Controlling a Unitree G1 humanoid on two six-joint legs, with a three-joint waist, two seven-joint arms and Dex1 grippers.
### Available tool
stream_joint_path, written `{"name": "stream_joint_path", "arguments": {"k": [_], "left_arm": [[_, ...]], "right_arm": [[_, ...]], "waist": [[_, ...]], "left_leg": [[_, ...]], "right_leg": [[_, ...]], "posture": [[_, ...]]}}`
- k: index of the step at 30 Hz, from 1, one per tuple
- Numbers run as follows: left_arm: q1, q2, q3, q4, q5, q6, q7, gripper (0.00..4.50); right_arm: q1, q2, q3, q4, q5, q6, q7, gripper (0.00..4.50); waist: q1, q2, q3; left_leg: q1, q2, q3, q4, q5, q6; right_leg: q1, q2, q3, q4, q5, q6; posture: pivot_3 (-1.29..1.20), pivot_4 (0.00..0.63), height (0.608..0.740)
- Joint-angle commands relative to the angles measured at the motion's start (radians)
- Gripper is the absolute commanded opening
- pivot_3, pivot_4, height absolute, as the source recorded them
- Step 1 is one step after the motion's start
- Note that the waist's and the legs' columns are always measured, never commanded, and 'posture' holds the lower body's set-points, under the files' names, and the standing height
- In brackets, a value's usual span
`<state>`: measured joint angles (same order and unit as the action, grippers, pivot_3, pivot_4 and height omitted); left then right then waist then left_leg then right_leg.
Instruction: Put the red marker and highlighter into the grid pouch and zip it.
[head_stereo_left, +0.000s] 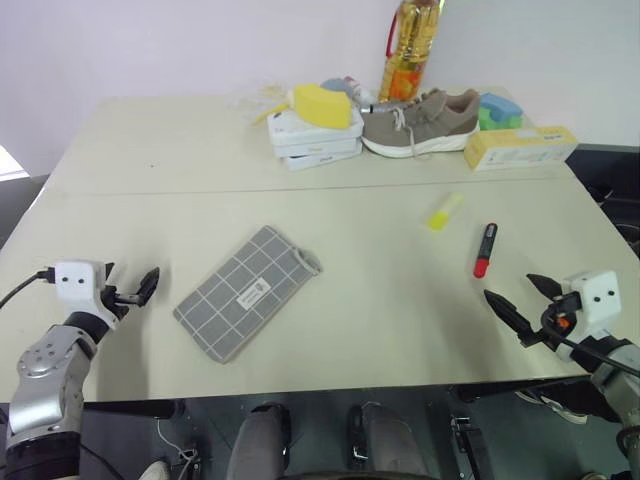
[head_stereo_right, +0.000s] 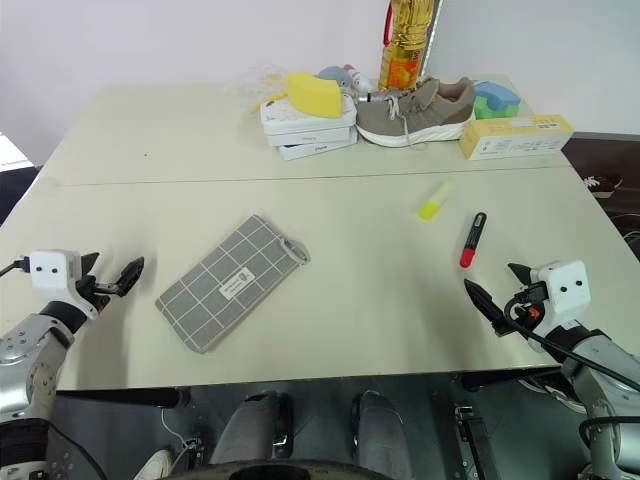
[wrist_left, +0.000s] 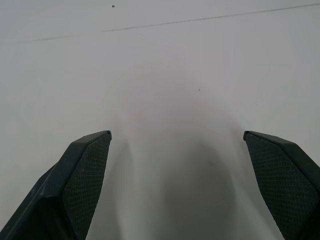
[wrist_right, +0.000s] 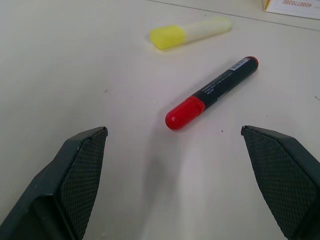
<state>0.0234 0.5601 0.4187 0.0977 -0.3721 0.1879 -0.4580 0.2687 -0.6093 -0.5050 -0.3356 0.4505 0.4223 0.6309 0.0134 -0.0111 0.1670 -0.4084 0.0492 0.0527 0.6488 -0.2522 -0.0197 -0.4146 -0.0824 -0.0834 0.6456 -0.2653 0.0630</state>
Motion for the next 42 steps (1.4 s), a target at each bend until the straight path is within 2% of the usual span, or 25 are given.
{"name": "stream_joint_path", "arguments": {"k": [1, 11, 17, 22, 25, 31, 32, 38, 42], "left_arm": [[-0.016, 0.007, 0.013, -0.011, 0.007, -0.019, -0.003, 4.50], [-0.016, -0.004, 0.012, -0.016, 0.006, -0.043, -0.020, 4.50], [-0.007, -0.034, 0.000, -0.036, 0.012, -0.094, -0.023, 4.50], [-0.035, -0.043, -0.028, -0.027, 0.022, -0.102, -0.038, 4.50], [-0.053, -0.046, -0.043, -0.021, 0.024, -0.103, -0.047, 4.50], [-0.059, -0.050, -0.057, -0.026, 0.032, -0.107, -0.052, 4.50], [-0.059, -0.051, -0.056, -0.028, 0.033, -0.107, -0.052, 4.50], [-0.027, -0.044, -0.045, -0.069, 0.038, -0.127, -0.069, 4.50], [0.027, -0.008, -0.033, -0.130, 0.025, -0.135, -0.126, 4.50]], "right_arm": [[-0.005, -0.006, -0.005, 0.001, -0.004, -0.028, 0.006, 4.45], [-0.068, -0.009, 0.070, -0.062, 0.001, -0.006, 0.003, 4.45], [-0.222, 0.031, 0.276, -0.183, -0.003, 0.104, -0.067, 4.45], [-0.356, 0.112, 0.441, -0.247, -0.007, 0.159, -0.127, 4.45], [-0.490, 0.204, 0.596, -0.192, -0.056, 0.231, -0.189, 3.62], [-0.661, 0.326, 0.793, -0.006, -0.181, 0.249, -0.235, 0.36], [-0.678, 0.340, 0.816, 0.021, -0.194, 0.245, -0.231, 0.03], [-0.754, 0.415, 0.946, 0.219, -0.315, 0.210, -0.235, 0.03], [-0.769, 0.462, 0.960, 0.303, -0.339, 0.232, -0.235, 0.03]], "waist": [[0.000, 0.000, 0.000], [-0.001, 0.000, 0.000], [-0.002, 0.000, 0.000], [0.001, -0.002, 0.000], [-0.004, -0.002, 0.000], [-0.007, -0.002, 0.000], [-0.007, -0.002, 0.000], [-0.011, -0.002, 0.000], [-0.023, -0.002, 0.000]], "left_leg": [[0.000, 0.000, 0.000, 0.000, 0.000, 0.000], [0.000, 0.000, 0.000, 0.000, 0.000, 0.000], [0.000, 0.000, 0.000, 0.000, 0.000, 0.000], [-0.001, 0.000, 0.000, 0.000, 0.000, 0.000], [-0.001, 0.000, 0.000, 0.001, 0.000, 0.000], [-0.001, 0.000, 0.000, 0.001, 0.000, 0.000], [-0.001, -0.001, 0.000, 0.001, 0.000, 0.000], [-0.001, -0.001, 0.000, 0.001, 0.000, 0.000], [-0.001, 0.000, 0.000, 0.000, 0.000, 0.000]], "right_leg": [[0.000, 0.000, 0.000, 0.000, 0.000, 0.000], [0.000, 0.000, 0.000, 0.000, 0.000, 0.000], [0.000, 0.000, 0.000, 0.000, 0.001, 0.000], [0.000, 0.000, 0.000, 0.000, 0.001, 0.001], [0.000, 0.000, 0.000, 0.001, 0.002, 0.002], [-0.002, 0.001, 0.000, 0.002, 0.003, 0.001], [-0.002, 0.001, 0.000, 0.002, 0.003, 0.002], [-0.002, 0.001, -0.001, 0.003, 0.003, 0.002], [-0.002, 0.001, 0.000, 0.003, 0.003, 0.002]], "posture": [[0.00, 0.150, 0.740], [0.00, 0.150, 0.740], [0.00, 0.150, 0.740], [0.00, 0.150, 0.740], [0.00, 0.150, 0.740], [0.00, 0.150, 0.740], [0.00, 0.150, 0.740], [0.00, 0.150, 0.740], [0.00, 0.150, 0.740]]}}
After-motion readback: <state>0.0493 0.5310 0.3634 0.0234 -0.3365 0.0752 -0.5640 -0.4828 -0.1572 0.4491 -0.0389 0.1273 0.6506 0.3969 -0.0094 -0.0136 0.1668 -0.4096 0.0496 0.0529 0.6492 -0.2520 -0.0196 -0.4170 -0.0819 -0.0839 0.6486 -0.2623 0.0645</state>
